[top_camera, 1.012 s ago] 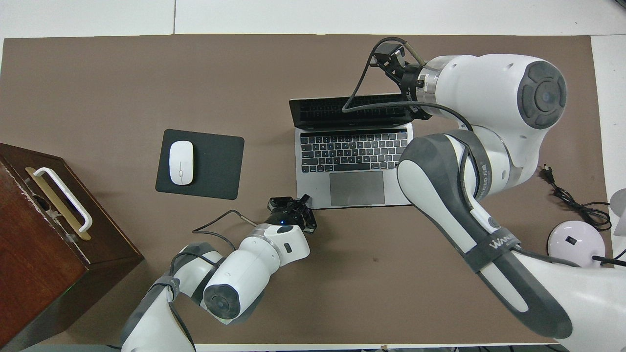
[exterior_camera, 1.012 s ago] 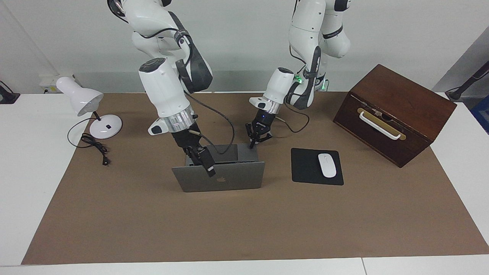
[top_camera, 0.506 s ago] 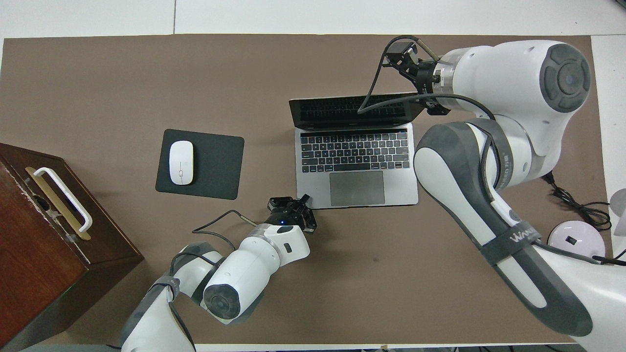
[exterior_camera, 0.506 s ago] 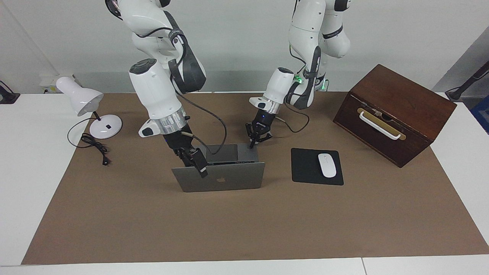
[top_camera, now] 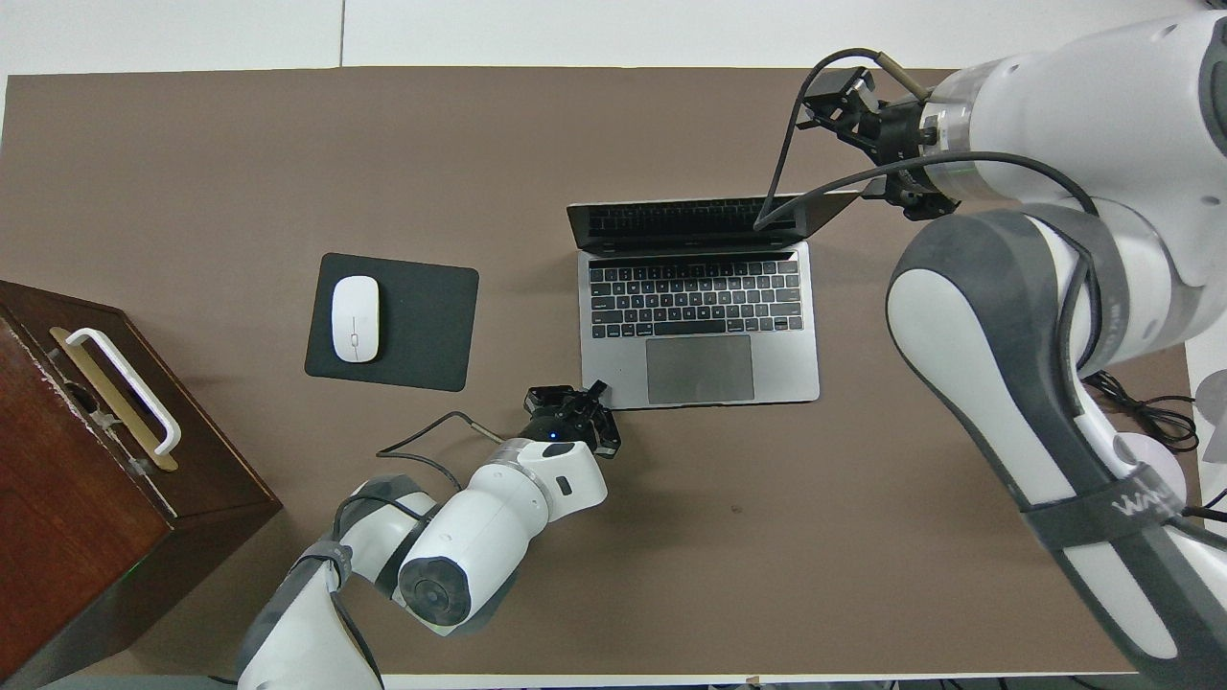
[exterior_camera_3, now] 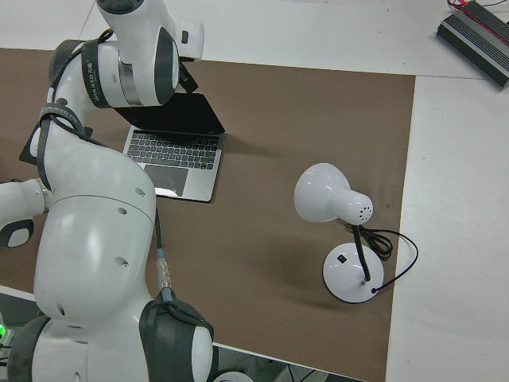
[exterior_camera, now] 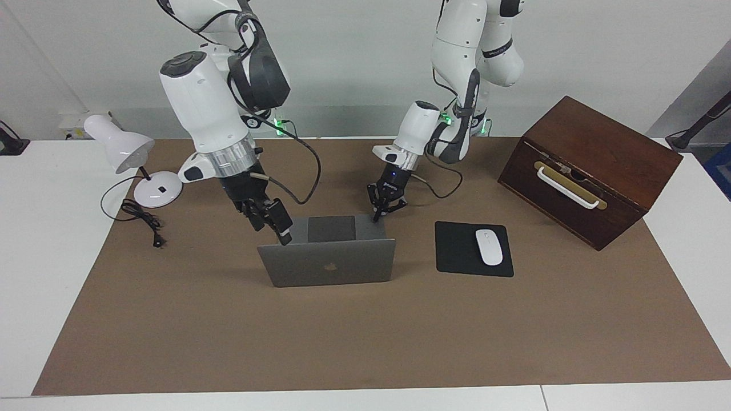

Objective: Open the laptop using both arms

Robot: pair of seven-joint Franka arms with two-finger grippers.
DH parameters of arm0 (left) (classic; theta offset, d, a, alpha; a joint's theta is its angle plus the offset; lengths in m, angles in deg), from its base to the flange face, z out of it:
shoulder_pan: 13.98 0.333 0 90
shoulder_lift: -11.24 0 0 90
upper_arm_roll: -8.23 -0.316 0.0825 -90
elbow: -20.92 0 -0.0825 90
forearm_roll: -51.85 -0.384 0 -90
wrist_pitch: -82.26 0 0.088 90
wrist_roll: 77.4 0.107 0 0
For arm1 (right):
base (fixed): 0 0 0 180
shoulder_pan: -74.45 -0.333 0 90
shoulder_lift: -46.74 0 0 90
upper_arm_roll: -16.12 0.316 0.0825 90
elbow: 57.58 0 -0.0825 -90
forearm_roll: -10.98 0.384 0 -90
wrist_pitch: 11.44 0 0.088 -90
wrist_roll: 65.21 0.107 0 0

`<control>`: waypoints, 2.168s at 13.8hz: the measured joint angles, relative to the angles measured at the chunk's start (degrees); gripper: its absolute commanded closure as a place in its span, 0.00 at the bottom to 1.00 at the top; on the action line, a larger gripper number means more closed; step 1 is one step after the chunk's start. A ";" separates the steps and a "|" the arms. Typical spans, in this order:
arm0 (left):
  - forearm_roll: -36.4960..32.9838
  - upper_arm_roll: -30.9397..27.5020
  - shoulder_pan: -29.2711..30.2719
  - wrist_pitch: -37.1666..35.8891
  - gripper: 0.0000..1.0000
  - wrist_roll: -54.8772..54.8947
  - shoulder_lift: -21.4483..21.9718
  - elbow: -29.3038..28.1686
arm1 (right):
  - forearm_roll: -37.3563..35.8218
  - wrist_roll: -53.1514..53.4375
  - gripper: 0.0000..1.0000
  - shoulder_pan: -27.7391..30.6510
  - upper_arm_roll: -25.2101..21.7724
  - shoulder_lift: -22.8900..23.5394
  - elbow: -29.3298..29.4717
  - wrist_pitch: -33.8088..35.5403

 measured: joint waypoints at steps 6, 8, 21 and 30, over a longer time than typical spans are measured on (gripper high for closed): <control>0.01 -0.14 1.51 -0.05 1.00 -0.95 -0.34 0.53 | 0.00 -14.08 0.00 0.61 -5.25 -2.63 1.33 7.26; 0.01 -0.22 2.35 -0.14 1.00 -0.95 -0.50 0.77 | 0.00 -19.57 0.00 1.28 -6.00 -3.23 1.34 8.49; 0.04 -0.59 6.66 -31.95 1.00 -1.35 10.73 12.16 | -2.42 -41.81 0.00 1.90 -14.91 -11.17 -1.71 17.10; 0.03 -0.76 13.04 -55.44 1.00 -0.08 17.76 21.61 | -2.39 -43.65 0.00 5.37 -13.38 -12.09 -3.95 18.30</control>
